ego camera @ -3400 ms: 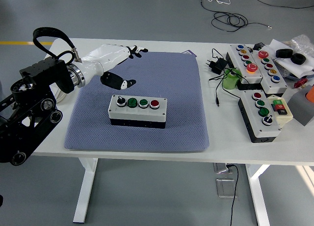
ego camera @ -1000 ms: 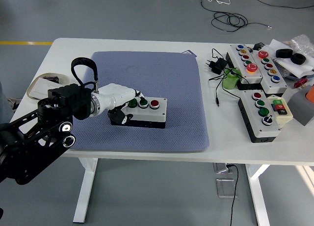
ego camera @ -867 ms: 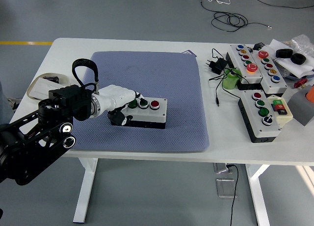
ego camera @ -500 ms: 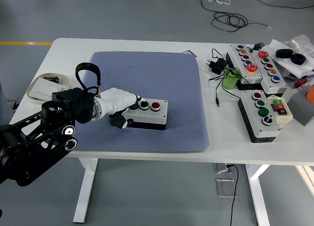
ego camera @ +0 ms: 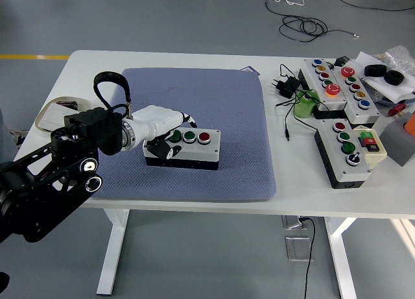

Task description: Pick up the button,place it on the desk,press the button,press the button

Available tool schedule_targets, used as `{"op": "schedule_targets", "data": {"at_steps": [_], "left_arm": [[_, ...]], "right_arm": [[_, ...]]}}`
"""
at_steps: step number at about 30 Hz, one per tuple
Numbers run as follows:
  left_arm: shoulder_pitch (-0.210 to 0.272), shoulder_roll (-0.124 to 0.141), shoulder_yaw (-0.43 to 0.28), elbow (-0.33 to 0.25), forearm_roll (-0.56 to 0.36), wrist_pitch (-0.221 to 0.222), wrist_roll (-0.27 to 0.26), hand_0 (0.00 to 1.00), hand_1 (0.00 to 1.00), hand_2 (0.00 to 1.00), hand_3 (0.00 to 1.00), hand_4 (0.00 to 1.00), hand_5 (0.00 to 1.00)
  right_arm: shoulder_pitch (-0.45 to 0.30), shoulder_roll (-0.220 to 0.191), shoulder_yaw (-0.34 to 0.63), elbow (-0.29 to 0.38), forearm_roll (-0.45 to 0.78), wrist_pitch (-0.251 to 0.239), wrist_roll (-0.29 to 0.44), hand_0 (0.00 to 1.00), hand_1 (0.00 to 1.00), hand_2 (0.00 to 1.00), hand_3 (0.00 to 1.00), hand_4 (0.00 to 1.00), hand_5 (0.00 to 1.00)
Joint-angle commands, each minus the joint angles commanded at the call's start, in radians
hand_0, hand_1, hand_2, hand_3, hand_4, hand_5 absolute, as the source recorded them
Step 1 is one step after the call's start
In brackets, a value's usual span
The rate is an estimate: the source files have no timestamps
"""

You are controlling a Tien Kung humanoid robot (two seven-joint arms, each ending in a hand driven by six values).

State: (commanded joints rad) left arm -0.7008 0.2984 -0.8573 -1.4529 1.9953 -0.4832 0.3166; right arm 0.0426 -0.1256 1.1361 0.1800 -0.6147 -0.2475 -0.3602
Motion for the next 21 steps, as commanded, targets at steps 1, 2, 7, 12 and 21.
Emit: {"op": "schedule_targets", "data": {"at_steps": [1,2,7,12,21], "left_arm": [[-0.001,-0.003,0.001,0.001,0.0,0.0,0.0,0.041,0.002,0.047,0.838,0.573,0.097],[-0.003,-0.007,0.004,0.002,0.0,-0.001,0.0,0.041,0.002,0.047,0.838,0.573,0.097],[-0.009,-0.016,0.022,0.009,-0.007,-0.003,0.0,0.041,0.002,0.046,0.838,0.573,0.096],[-0.015,-0.029,0.034,0.023,-0.022,-0.012,0.001,0.041,0.003,0.048,0.839,0.574,0.096],[-0.018,-0.039,0.053,0.04,-0.031,-0.014,0.002,0.041,0.003,0.05,0.839,0.573,0.096]], "right_arm": [[0.0,0.0,0.0,0.0,-0.001,0.0,0.0,0.654,0.51,0.551,0.604,0.299,0.406],[0.0,0.0,0.0,0.0,-0.001,0.0,0.001,0.654,0.51,0.551,0.604,0.299,0.406],[0.0,0.0,-0.002,0.0,0.003,-0.001,0.001,0.654,0.51,0.551,0.604,0.299,0.406],[-0.001,-0.001,-0.005,0.0,0.005,-0.001,0.001,0.654,0.51,0.551,0.604,0.3,0.408],[-0.004,-0.002,-0.008,0.0,0.007,-0.001,0.001,0.654,0.51,0.551,0.604,0.3,0.408]]}}
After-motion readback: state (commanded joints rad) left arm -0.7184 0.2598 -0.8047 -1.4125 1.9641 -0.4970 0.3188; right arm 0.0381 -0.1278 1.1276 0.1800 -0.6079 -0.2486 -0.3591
